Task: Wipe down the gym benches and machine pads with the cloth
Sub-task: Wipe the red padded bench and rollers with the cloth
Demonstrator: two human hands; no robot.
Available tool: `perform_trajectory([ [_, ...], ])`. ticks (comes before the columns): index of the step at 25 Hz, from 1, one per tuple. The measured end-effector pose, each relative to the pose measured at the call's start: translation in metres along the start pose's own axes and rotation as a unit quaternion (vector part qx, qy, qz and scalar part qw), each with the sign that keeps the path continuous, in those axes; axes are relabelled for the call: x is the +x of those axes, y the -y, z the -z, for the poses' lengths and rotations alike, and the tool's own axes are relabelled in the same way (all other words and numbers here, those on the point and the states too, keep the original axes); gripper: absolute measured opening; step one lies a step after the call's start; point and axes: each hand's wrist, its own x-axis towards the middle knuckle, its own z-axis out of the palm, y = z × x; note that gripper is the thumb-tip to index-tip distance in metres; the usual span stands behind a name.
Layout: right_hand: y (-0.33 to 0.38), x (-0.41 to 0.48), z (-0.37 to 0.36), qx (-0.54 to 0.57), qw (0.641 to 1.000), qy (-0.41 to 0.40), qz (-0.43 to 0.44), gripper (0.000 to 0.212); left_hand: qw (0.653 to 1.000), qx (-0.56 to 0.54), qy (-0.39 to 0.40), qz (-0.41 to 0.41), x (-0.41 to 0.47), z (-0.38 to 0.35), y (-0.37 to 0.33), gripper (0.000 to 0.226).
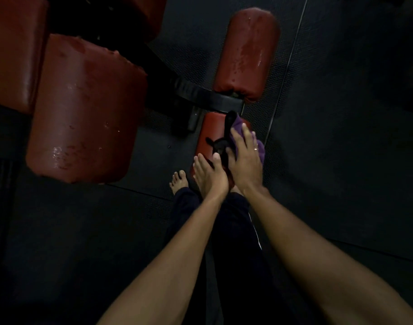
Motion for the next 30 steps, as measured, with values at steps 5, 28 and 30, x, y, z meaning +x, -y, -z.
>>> perform_trajectory([
  [5,-0.006,-0.013,-0.009,0.138,0.972,-0.060,-0.179,0.058,0.999,-0.030,0.009,0.008,0.014,0.019,0.001,0.062],
  [28,0.020,-0.014,-0.005,-0.097,0.995,0.031,0.002,0.061,0.982,-0.160,-0.020,0.098,0.104,-0.003,0.048,0.098],
  [30,0.025,0.028,0.010,-0.107,0.994,0.021,-0.016,0.058,0.985,-0.141,-0.015,0.103,0.104,-0.003,0.048,0.097],
])
